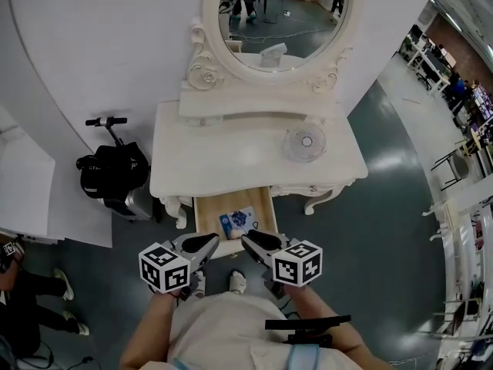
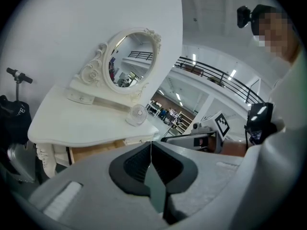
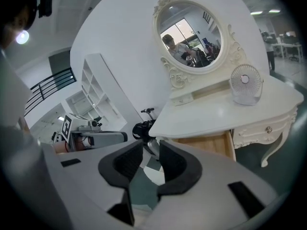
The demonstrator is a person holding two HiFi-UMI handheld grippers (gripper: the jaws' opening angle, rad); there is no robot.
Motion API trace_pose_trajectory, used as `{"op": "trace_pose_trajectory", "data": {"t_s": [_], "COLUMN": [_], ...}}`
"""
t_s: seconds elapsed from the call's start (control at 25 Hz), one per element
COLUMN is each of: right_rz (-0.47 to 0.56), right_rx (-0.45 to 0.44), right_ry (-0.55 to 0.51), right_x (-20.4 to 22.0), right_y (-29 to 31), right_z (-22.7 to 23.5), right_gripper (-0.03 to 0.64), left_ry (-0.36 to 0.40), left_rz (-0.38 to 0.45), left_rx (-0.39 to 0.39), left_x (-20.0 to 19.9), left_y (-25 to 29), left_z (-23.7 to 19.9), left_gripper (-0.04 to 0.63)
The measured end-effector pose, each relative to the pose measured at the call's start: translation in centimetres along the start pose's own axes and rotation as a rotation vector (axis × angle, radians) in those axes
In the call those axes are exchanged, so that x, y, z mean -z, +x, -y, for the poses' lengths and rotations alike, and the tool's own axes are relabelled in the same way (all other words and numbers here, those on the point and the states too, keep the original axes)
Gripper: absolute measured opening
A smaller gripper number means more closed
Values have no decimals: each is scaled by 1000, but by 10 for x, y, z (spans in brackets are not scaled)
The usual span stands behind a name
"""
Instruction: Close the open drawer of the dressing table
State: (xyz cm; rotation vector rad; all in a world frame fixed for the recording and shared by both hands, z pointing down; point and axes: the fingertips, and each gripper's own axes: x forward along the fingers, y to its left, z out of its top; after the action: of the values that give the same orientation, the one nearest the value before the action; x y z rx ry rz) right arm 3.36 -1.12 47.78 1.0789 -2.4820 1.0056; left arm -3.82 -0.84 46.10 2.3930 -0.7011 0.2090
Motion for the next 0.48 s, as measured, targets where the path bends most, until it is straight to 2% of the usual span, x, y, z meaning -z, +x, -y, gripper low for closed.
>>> {"op": "trace_pose_trajectory", "data": {"t_s": [0.16,0.28,0.48], "right_rz": [6,12,13], "right_rx": [27,33,56], "right_ry": [6,26,33], "right_x": [9,17,24], "right_y": [1,3,5], "right_z": [-4,-6,-11], "right_gripper": [123,178,186], "left_ry": [-2,5,14], "left_rz": [-20,-31,-35], "left_rx": [9,22,33], "left_x": [5,8,8], "left_y": [-4,-7,-14], "left_z": [-4,-3,0], "left_gripper": [11,11,11]}}
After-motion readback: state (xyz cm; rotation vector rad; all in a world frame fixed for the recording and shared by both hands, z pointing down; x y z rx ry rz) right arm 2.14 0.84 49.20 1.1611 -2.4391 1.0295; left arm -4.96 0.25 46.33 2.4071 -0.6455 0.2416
